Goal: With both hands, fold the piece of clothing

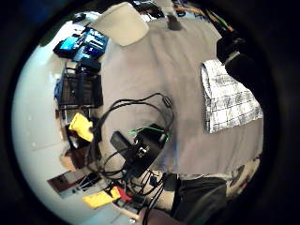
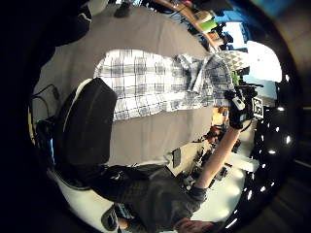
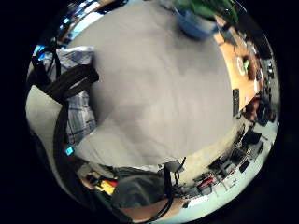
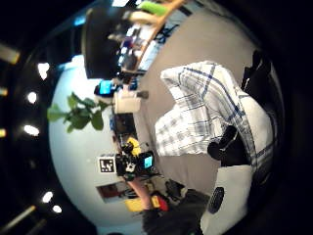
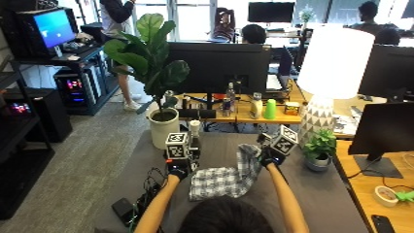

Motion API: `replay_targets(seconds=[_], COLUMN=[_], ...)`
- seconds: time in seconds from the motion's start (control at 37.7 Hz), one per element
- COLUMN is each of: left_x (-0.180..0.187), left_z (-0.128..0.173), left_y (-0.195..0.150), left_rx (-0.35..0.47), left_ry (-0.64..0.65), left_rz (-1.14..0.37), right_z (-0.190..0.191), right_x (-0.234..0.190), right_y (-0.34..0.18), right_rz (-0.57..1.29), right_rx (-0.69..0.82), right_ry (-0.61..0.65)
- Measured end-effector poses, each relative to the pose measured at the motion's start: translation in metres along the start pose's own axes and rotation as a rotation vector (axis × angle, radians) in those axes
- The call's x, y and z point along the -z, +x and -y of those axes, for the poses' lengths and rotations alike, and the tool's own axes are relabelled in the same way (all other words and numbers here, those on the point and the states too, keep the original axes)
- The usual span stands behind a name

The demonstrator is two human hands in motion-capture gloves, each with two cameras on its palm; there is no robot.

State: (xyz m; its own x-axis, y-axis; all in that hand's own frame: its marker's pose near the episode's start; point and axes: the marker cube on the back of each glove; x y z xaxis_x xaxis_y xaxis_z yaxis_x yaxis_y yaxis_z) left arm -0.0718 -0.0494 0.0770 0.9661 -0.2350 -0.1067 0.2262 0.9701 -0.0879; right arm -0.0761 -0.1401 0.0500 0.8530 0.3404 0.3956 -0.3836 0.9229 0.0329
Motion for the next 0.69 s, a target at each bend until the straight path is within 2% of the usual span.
replay_targets(seconds=[0.11, 0.24, 0.29, 0.37, 0.42, 0.5, 0.58, 0.69], left_x=[0.022, 0.037, 0.039, 0.042, 0.042, 0.037, 0.034, 0.029], left_z=[-0.016, -0.027, -0.029, -0.035, -0.037, -0.035, -0.037, -0.039], left_y=[-0.01, -0.023, -0.028, -0.034, -0.038, -0.046, -0.052, -0.058], left_rx=[0.027, 0.058, 0.071, 0.098, 0.104, 0.099, 0.104, 0.112], left_ry=[0.073, 0.151, 0.17, 0.179, 0.178, 0.176, 0.174, 0.167], left_rz=[-0.003, -0.018, -0.031, -0.048, -0.056, -0.065, -0.073, -0.083], right_z=[-0.021, -0.026, -0.054, -0.129, -0.17, -0.199, -0.205, -0.2], right_x=[-0.012, -0.096, -0.134, -0.159, -0.172, -0.21, -0.224, -0.2], right_y=[-0.072, -0.14, -0.172, -0.208, -0.218, -0.224, -0.227, -0.229], right_rz=[-0.104, -0.238, -0.252, -0.264, -0.279, -0.285, -0.259, -0.13], right_rx=[0.137, 0.251, 0.3, 0.325, 0.324, 0.332, 0.363, 0.416], right_ry=[0.004, -0.08, -0.149, -0.279, -0.377, -0.498, -0.489, -0.454])
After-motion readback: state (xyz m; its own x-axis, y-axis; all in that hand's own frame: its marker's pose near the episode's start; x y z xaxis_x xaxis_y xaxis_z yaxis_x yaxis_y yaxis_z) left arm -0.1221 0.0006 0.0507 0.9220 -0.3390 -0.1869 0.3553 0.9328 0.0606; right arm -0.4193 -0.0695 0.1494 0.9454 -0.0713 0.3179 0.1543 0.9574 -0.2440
